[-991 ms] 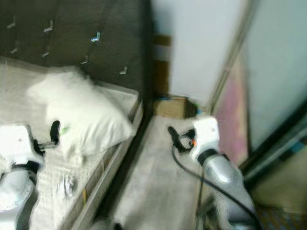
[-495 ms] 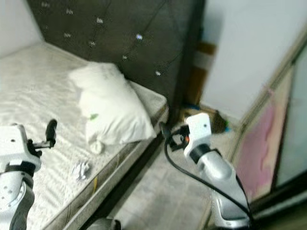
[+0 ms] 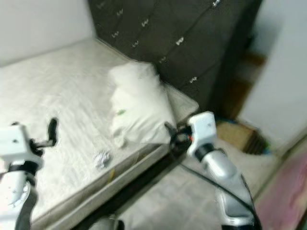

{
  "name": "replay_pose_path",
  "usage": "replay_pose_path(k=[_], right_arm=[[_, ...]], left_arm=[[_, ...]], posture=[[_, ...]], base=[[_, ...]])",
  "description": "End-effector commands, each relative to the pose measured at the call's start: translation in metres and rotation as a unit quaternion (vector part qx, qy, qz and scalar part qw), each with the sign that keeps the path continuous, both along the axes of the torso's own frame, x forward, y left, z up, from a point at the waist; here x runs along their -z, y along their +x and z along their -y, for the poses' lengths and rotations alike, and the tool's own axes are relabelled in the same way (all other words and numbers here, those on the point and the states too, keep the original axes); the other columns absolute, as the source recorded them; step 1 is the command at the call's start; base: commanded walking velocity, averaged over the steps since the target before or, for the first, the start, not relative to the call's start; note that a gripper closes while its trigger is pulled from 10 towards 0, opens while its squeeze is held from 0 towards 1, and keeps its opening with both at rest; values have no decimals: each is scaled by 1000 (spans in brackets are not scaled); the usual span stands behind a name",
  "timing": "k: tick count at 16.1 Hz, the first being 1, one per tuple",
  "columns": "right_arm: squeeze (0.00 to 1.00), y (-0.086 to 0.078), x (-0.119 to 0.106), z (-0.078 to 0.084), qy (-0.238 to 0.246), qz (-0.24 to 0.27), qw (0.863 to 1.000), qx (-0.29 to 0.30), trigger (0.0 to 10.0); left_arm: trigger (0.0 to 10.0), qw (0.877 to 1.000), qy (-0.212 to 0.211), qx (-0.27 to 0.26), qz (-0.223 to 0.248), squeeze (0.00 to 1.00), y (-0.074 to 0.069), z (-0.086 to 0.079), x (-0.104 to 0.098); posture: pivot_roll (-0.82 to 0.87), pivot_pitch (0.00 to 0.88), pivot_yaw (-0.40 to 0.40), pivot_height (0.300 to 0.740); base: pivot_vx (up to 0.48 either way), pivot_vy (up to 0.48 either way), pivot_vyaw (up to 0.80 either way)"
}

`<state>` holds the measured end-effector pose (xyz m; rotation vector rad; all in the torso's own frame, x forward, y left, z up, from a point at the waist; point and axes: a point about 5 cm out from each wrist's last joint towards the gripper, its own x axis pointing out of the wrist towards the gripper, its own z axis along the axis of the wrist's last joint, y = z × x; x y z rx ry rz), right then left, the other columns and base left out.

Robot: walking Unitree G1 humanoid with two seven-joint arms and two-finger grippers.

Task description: Clean up the room

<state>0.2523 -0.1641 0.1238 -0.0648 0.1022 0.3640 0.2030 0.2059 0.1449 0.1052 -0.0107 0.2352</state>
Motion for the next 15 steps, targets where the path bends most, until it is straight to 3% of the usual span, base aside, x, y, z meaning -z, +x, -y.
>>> replay_pose_path(k=[1, 9, 12, 15], right_arm=[[0, 3, -6, -4, 0, 17, 1000, -10, 10000], [0, 9, -5, -7, -3, 24, 1000, -19, 10000], [0, 20, -10, -10, -5, 45, 999, -23, 10000], [0, 24, -12, -12, -2, 50, 999, -23, 10000]], left_arm=[[10000, 1000, 9, 0, 3, 0, 1, -2, -2], [10000, 1000, 9, 2, 6, 0, 4, 1, 0], [10000, 999, 20, -17, 20, 0, 10, -6, -7], [10000, 1000, 15, -5, 19, 0, 9, -4, -8]], posture=[[25, 0, -32, 740], [30, 0, -23, 740], [34, 0, -14, 740], [41, 0, -12, 740]], base=[[0, 0, 781], [0, 0, 783], [0, 0, 781], [0, 0, 783]])
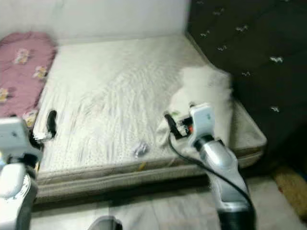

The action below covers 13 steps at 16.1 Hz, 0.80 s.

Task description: Clean up the room

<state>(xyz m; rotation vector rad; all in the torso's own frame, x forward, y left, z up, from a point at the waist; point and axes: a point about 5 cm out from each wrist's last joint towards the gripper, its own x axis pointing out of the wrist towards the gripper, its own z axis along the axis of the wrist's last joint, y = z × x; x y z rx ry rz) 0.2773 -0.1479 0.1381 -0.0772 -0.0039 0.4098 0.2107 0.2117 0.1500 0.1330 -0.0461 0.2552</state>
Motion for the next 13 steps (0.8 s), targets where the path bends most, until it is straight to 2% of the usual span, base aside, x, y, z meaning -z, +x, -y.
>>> replay_pose_path(k=[1, 7, 10, 13], right_arm=[[0, -2, 2, 3, -6, -1, 1000, 2, 10000], [0, 1, 2, 4, -7, 7, 1000, 13, 10000], [0, 4, 1, 7, -4, 11, 1000, 22, 10000], [0, 4, 1, 9, -9, 13, 999, 33, 10000]], left_arm=[[10000, 1000, -1, 6, 2, 0, 1, 3, -2], [10000, 1000, 0, 19, 7, 0, 4, 4, -3], [10000, 1000, -2, 24, 10, 0, 3, 6, -4], [10000, 1000, -5, 27, 10, 0, 2, 7, -3]], posture=[[41, 0, -10, 740], [29, 0, -3, 740], [29, 0, -5, 740], [30, 0, -9, 740]], base=[[0, 0, 781], [0, 0, 781], [0, 0, 0], [284, 0, 0]])
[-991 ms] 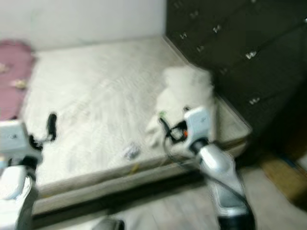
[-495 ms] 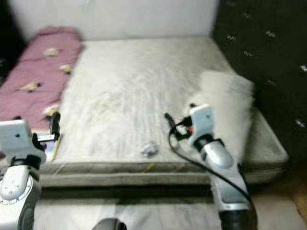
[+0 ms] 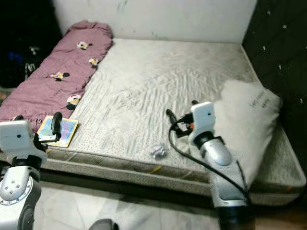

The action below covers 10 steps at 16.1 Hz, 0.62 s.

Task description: Clean up the room

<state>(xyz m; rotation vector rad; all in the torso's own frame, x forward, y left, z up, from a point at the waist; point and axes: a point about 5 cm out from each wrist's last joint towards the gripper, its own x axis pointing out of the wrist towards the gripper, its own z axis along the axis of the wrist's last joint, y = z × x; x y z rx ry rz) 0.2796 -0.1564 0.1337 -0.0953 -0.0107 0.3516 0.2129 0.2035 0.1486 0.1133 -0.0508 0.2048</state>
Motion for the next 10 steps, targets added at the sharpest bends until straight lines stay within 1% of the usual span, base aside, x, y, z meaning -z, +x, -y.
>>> replay_pose_path(k=[1, 6, 10], right_arm=[[0, 2, -3, 1, -3, 7, 1000, 9, 10000], [0, 0, 1, 4, -2, 1, 1000, 21, 10000], [0, 0, 2, 5, -5, 0, 1000, 26, 10000]], left_arm=[[10000, 1000, 4, 2, 8, 0, 0, -1, -4], [10000, 1000, 3, 6, 7, 0, 1, 0, -4], [10000, 1000, 0, -2, 3, 0, 0, 1, -2]], posture=[[30, 0, -9, 740], [28, 0, -8, 740], [31, 0, -10, 740]], base=[[292, 0, 0], [294, 0, 0], [0, 0, 0]])
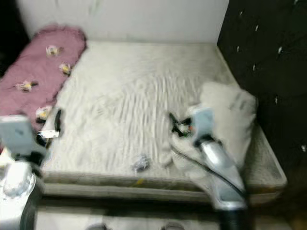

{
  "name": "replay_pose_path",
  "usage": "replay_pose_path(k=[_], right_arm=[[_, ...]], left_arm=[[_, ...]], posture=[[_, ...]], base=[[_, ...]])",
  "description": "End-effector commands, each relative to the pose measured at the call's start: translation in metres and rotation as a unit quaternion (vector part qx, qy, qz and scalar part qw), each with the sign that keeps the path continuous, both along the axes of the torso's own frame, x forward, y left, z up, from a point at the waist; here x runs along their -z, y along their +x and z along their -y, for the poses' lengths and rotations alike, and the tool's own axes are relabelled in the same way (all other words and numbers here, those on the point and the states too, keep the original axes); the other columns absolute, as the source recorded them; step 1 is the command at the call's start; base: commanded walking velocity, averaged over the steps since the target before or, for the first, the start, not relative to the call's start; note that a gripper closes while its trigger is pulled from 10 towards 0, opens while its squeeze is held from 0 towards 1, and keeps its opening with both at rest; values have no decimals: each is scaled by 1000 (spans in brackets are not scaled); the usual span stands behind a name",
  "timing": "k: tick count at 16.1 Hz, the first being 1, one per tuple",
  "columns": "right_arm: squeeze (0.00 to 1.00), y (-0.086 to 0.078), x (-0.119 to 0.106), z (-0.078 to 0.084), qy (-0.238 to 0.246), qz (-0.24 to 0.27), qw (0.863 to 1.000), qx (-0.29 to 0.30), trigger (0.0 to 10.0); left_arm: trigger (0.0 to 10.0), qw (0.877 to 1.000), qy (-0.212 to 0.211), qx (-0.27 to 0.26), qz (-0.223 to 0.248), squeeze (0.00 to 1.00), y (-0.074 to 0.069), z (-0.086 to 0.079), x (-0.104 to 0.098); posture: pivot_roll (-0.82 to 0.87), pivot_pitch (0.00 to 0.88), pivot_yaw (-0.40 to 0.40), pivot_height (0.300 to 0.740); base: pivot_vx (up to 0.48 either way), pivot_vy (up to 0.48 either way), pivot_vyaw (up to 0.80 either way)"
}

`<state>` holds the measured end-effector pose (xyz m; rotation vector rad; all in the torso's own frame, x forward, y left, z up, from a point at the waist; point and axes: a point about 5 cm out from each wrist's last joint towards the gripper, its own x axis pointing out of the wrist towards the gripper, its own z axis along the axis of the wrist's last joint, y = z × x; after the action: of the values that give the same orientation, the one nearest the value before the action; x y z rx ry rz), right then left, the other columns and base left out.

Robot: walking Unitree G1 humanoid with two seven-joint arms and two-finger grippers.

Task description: Clean up the room

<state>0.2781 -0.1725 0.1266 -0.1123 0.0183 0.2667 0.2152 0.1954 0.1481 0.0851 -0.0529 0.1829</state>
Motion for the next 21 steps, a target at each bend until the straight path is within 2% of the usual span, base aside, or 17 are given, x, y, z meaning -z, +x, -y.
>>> replay_pose_path(k=[1, 3, 7, 14, 17, 18, 19, 21], right_arm=[[0, 2, -4, -10, 7, 8, 1000, -14, 10000], [0, 2, -2, -7, 6, 0, 1000, -2, 10000], [0, -3, 0, -2, 9, -4, 1000, 11, 10000], [0, -2, 2, -3, 10, -5, 1000, 11, 10000], [0, -1, 2, -4, 11, -4, 1000, 10, 10000], [0, 0, 2, -4, 11, -4, 1000, 10, 10000], [0, 1, 2, -4, 10, -2, 1000, 10, 10000], [0, 2, 2, -3, 10, -1, 1000, 15, 10000]], left_arm=[[10000, 1000, 13, -15, -1, 0, -2, -7, -2], [10000, 1000, -3, -20, -13, 0, -3, -9, 1], [10000, 999, -24, -9, -22, 0, -3, -7, 6], [10000, 1000, -17, 1, -16, 0, -1, -5, 5], [10000, 1000, 3, 5, -5, 0, 0, -6, 1], [10000, 1000, 0, 8, -5, 0, 0, -6, 1], [10000, 999, -24, 39, 3, 0, 0, -2, -1], [10000, 999, -20, 33, 3, 0, 0, -2, -1]], posture=[[30, 0, -11, 740], [29, 0, -13, 740], [22, 0, -11, 740], [27, 0, -9, 740], [27, 0, -10, 740], [26, 0, -9, 740], [26, 0, -10, 740], [26, 0, -10, 740]], base=[[0, 0, 0], [0, 0, -800], [0, 438, -589], [0, 476, 0], [0, 82, 0], [0, 0, 0], [0, 0, 0], [0, 0, 0]])
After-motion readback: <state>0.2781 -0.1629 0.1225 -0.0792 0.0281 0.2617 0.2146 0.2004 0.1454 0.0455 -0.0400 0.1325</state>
